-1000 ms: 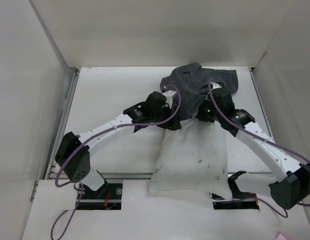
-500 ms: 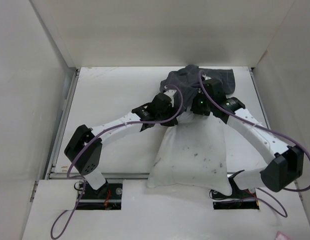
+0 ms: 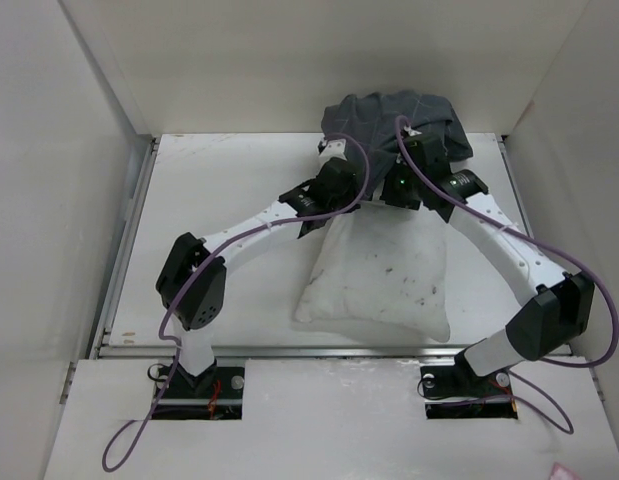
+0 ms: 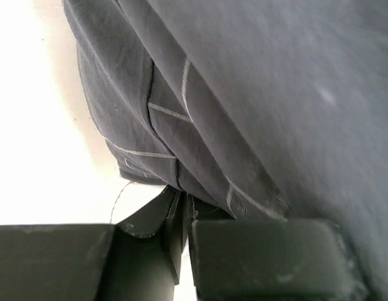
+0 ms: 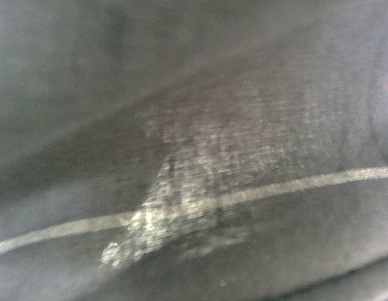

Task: Put the pillow into the pillowcase

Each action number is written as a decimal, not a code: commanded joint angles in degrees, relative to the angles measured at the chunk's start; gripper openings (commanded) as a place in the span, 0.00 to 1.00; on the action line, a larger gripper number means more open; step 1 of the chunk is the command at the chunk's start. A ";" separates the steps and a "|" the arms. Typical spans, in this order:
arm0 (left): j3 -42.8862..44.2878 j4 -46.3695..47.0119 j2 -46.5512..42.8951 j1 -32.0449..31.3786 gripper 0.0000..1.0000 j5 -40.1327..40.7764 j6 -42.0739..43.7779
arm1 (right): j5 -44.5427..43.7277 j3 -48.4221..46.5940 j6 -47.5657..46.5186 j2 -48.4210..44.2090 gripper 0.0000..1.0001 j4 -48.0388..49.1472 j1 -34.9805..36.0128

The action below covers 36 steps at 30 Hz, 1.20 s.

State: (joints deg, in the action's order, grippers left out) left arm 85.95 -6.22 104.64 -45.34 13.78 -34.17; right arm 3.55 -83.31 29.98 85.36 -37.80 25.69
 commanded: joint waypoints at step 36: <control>-3.60 5.69 -0.23 8.60 0.00 14.08 -4.59 | 2.50 12.88 -1.05 -23.93 0.38 -14.50 6.65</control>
State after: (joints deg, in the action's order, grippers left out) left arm 82.81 -2.44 106.02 -38.52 24.01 -40.01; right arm 2.13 -74.17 33.19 62.54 -53.98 30.89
